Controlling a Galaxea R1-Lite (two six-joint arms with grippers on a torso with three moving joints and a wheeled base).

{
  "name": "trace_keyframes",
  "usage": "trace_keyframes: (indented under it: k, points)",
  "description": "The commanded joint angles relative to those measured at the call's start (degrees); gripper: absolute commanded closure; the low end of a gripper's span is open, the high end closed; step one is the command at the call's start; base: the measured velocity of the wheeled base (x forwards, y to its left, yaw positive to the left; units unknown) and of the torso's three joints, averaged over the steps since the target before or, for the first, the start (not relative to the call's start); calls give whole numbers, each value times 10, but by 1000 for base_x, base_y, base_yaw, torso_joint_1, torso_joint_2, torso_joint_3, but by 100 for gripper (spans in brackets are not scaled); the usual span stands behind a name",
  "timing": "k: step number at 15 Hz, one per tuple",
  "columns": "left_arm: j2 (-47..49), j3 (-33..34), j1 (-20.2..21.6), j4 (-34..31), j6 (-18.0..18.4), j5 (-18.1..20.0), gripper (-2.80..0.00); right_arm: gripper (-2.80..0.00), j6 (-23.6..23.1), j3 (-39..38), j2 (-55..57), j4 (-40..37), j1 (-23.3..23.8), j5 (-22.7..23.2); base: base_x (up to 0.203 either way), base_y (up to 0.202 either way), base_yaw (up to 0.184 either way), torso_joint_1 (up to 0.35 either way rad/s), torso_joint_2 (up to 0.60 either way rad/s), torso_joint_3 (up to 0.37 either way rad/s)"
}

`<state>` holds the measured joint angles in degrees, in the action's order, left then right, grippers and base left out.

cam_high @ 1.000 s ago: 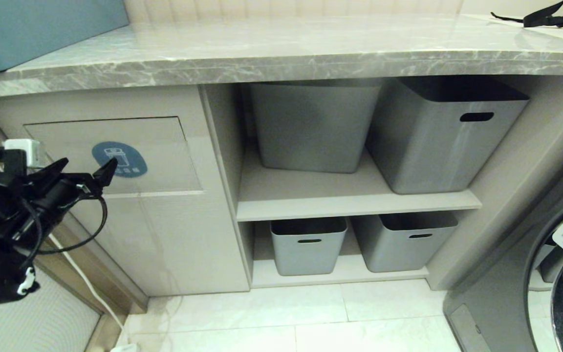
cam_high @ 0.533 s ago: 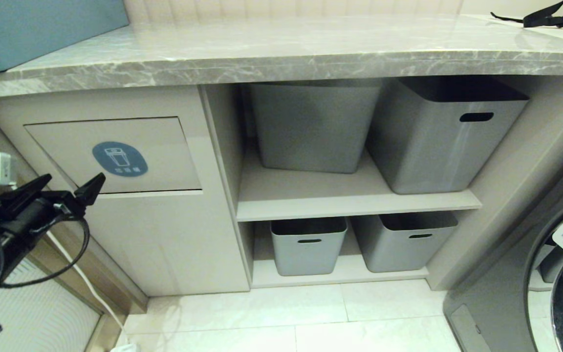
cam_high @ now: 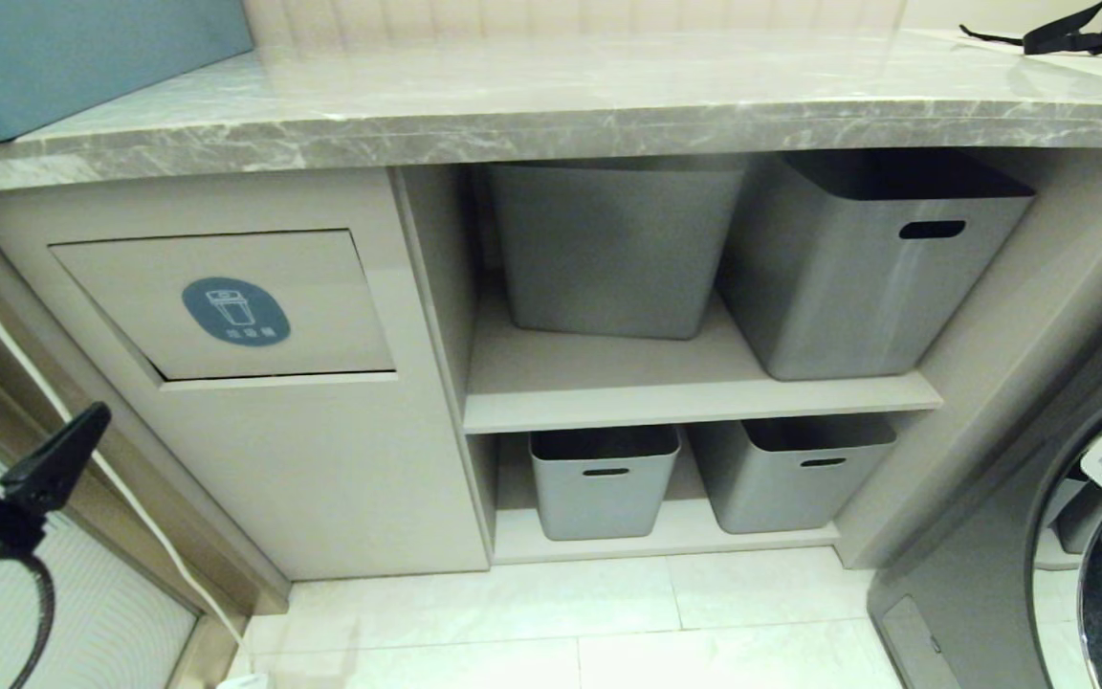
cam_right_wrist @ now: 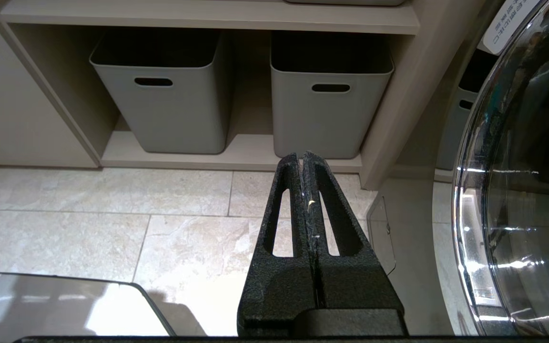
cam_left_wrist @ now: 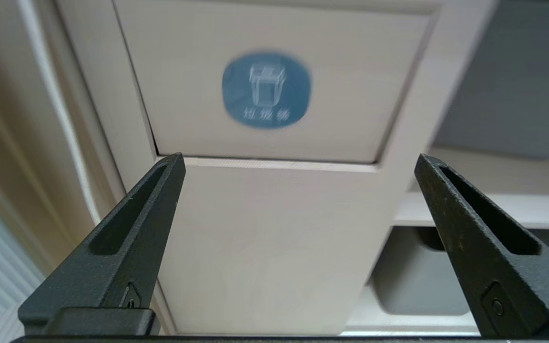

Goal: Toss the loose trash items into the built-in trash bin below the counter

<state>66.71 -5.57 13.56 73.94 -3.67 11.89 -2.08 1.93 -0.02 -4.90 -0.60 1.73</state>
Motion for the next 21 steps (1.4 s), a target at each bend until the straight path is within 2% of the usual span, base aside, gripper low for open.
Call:
trace_keyframes:
  k: [1,2,4,5,6,7,8,9,11,14,15,16,17,18,19,21]
  points:
    - [-178,6,-6,-82,-7,-6,-280,0,0,0,0,0,0,0,0,0,0,0,0,0]
    - [-238,0,-13,-142,-9,-16,-280,0,0,0,0,0,0,0,0,0,0,0,0,0]
    - [-349,-25,-29,-310,-3,-45,-280,0,0,0,-1,0,0,0,0,0,0,0,0,0]
    - [-401,-44,-35,-408,2,-56,0,0,0,0,0,0,0,0,0,0,0,0,0,0]
    - [-444,-69,-39,-501,7,-62,0,0,0,0,-1,0,0,0,0,0,0,0,0,0]
    - [-475,-87,-43,-568,14,-65,0,0,0,0,0,0,0,0,0,0,0,0,0,0]
    - [-499,-96,-45,-599,32,-66,0,0,0,0,-1,0,0,0,0,0,0,0,0,0]
    - [-507,-99,-46,-610,66,-69,0,0,0,0,0,0,0,0,0,0,0,0,0,0]
    - [-507,-72,-47,-615,91,-90,0,0,0,0,-1,0,0,0,0,0,0,0,0,0]
    - [-507,28,-47,-614,139,-147,0,0,0,0,0,0,0,0,0,0,0,0,0,0]
    - [-507,54,-47,-632,145,-163,0,0,0,0,-1,0,0,0,0,0,0,0,0,0]
    - [-507,56,-47,-679,146,-166,0,0,0,0,0,0,0,0,0,0,0,0,0,0]
    - [-506,48,-47,-712,149,-146,0,0,1,0,-1,0,0,0,0,0,0,0,0,0]
    - [-505,46,-47,-725,168,-120,0,0,0,0,-1,0,0,0,0,0,0,0,0,0]
    - [-507,44,-48,-740,174,-109,0,0,1,0,-1,0,0,0,0,0,0,0,0,0]
    - [-507,49,-49,-739,170,-77,0,0,1,0,0,0,0,0,0,0,0,0,0,0]
